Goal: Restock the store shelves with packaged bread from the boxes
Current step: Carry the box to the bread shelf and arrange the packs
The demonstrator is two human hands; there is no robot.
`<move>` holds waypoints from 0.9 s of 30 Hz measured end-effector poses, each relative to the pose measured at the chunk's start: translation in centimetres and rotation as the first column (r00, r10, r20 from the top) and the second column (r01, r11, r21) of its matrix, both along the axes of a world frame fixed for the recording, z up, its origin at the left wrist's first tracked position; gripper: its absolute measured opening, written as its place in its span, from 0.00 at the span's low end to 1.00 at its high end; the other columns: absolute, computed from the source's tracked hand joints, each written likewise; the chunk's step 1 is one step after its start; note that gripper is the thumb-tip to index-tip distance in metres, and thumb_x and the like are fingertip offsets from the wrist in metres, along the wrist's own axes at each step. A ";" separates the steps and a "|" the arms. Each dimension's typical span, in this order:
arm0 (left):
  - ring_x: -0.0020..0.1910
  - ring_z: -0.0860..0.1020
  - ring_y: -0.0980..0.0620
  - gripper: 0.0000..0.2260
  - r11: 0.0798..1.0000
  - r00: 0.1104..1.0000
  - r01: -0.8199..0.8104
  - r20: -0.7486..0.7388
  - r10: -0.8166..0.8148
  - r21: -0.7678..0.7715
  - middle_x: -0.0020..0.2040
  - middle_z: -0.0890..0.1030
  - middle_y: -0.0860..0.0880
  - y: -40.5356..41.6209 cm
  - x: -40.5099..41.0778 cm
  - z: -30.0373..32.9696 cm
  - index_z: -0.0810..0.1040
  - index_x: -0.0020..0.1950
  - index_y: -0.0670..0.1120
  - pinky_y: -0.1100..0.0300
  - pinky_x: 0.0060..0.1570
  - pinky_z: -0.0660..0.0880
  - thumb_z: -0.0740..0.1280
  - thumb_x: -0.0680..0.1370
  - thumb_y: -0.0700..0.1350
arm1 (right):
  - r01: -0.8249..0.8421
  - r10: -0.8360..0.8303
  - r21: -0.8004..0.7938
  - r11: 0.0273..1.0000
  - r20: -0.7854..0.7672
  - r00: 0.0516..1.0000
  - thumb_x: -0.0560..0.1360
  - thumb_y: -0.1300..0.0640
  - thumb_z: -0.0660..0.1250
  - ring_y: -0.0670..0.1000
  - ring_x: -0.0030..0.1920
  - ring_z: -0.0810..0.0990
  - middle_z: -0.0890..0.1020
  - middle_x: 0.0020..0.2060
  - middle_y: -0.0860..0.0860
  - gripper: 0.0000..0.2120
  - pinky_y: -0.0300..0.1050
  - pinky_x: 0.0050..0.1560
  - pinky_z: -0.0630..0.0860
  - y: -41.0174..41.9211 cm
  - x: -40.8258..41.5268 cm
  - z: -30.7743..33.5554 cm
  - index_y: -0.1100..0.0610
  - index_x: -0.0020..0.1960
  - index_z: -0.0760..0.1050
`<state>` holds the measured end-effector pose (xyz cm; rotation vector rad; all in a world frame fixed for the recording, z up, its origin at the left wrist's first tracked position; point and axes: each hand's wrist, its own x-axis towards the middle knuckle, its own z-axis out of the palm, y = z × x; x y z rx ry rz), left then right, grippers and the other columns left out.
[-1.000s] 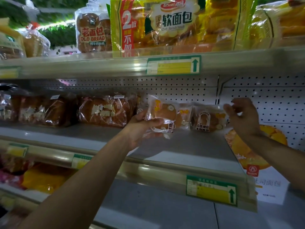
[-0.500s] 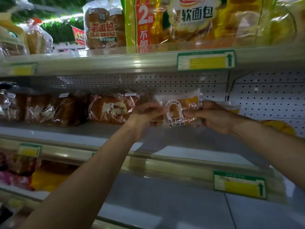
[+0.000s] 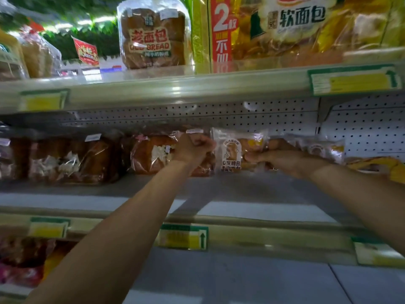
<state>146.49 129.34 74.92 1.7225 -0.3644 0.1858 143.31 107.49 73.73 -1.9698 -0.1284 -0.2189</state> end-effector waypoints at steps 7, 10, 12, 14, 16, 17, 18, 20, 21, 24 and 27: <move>0.52 0.83 0.43 0.06 0.980 0.968 0.184 -0.183 -0.169 0.071 0.56 0.81 0.40 1.0 0.8 -2.0 0.73 0.50 0.44 0.52 0.52 0.81 0.67 0.79 0.35 | 0.231 -0.241 -0.172 0.957 -0.038 0.970 0.64 0.54 0.80 0.53 0.45 0.82 0.85 0.46 0.57 0.22 0.44 0.45 0.80 1.2 1.9 -2.3 0.64 0.52 0.81; 0.55 0.82 0.46 0.05 0.962 0.945 0.255 -0.233 -0.228 0.094 0.58 0.81 0.41 1.6 1.1 -2.6 0.75 0.55 0.43 0.60 0.53 0.79 0.67 0.79 0.38 | 0.309 -0.332 -0.255 0.916 -0.055 0.942 0.53 0.42 0.82 0.54 0.46 0.83 0.85 0.43 0.55 0.32 0.53 0.54 0.80 1.7 2.5 -2.5 0.61 0.49 0.80; 0.56 0.81 0.47 0.07 0.960 0.938 0.266 -0.254 -0.237 0.086 0.60 0.81 0.43 1.8 1.4 -2.8 0.77 0.57 0.44 0.60 0.56 0.78 0.67 0.79 0.39 | 0.325 -0.351 -0.253 0.911 -0.062 0.934 0.38 0.32 0.78 0.54 0.50 0.82 0.84 0.45 0.53 0.45 0.53 0.58 0.79 1.4 3.4 -2.9 0.56 0.49 0.79; 0.57 0.80 0.48 0.08 0.963 0.934 0.265 -0.263 -0.243 0.052 0.61 0.80 0.44 1.9 1.5 -2.9 0.77 0.57 0.45 0.57 0.62 0.76 0.67 0.79 0.40 | 0.347 -0.375 -0.266 0.899 -0.059 0.925 0.32 0.27 0.75 0.58 0.58 0.80 0.83 0.50 0.53 0.48 0.57 0.62 0.75 1.4 4.0 -3.2 0.51 0.47 0.78; 0.58 0.79 0.48 0.09 0.965 0.930 0.263 -0.269 -0.249 0.016 0.62 0.80 0.44 1.9 1.5 -2.9 0.77 0.59 0.44 0.55 0.65 0.75 0.67 0.79 0.40 | 0.348 -0.372 -0.250 0.903 -0.054 0.927 0.41 0.33 0.81 0.58 0.56 0.80 0.83 0.48 0.53 0.38 0.58 0.62 0.76 2.5 3.2 -2.8 0.51 0.46 0.79; 0.59 0.79 0.48 0.11 0.964 0.930 0.264 -0.268 -0.250 0.017 0.62 0.79 0.45 1.8 1.5 -2.9 0.76 0.62 0.44 0.55 0.65 0.74 0.67 0.79 0.40 | 0.350 -0.371 -0.234 0.907 -0.051 0.927 0.50 0.42 0.83 0.57 0.53 0.81 0.83 0.46 0.53 0.31 0.56 0.61 0.77 3.0 2.8 -2.5 0.53 0.47 0.79; 0.60 0.79 0.49 0.13 0.964 0.930 0.266 -0.268 -0.250 0.025 0.63 0.79 0.45 1.7 1.4 -2.9 0.75 0.64 0.43 0.56 0.66 0.74 0.67 0.79 0.40 | 0.352 -0.372 -0.228 0.908 -0.048 0.927 0.56 0.49 0.83 0.56 0.51 0.81 0.83 0.45 0.52 0.26 0.54 0.60 0.77 3.2 2.7 -2.4 0.55 0.49 0.79; 0.60 0.78 0.49 0.16 0.965 0.932 0.260 -0.270 -0.243 0.027 0.64 0.78 0.45 1.5 1.2 -2.8 0.75 0.67 0.43 0.58 0.65 0.74 0.67 0.79 0.41 | 0.350 -0.368 -0.231 0.908 -0.038 0.929 0.61 0.55 0.82 0.53 0.49 0.80 0.82 0.42 0.50 0.21 0.49 0.59 0.77 3.1 2.7 -2.5 0.58 0.50 0.79; 0.60 0.78 0.49 0.16 0.967 0.932 0.253 -0.273 -0.237 0.023 0.64 0.78 0.45 1.4 1.2 -2.8 0.74 0.67 0.43 0.58 0.64 0.74 0.67 0.79 0.41 | 0.347 -0.362 -0.238 0.907 -0.021 0.932 0.62 0.57 0.81 0.51 0.47 0.79 0.81 0.40 0.49 0.17 0.46 0.55 0.77 3.0 2.7 -2.6 0.58 0.48 0.80; 0.60 0.78 0.48 0.16 0.973 0.935 0.230 -0.280 -0.218 0.011 0.64 0.78 0.46 1.0 0.9 -2.8 0.74 0.67 0.44 0.56 0.64 0.74 0.68 0.79 0.42 | 0.344 -0.356 -0.290 0.893 0.014 0.934 0.64 0.58 0.80 0.49 0.41 0.78 0.80 0.34 0.47 0.11 0.41 0.48 0.73 2.4 2.6 -2.7 0.55 0.37 0.78; 0.58 0.79 0.49 0.17 0.979 0.940 0.203 -0.283 -0.193 0.006 0.62 0.79 0.45 0.8 0.6 -2.7 0.74 0.68 0.45 0.55 0.64 0.76 0.68 0.79 0.42 | 0.357 -0.347 -0.305 0.883 0.088 0.934 0.63 0.51 0.81 0.49 0.42 0.79 0.81 0.36 0.49 0.17 0.41 0.43 0.74 1.7 2.2 -2.5 0.60 0.42 0.78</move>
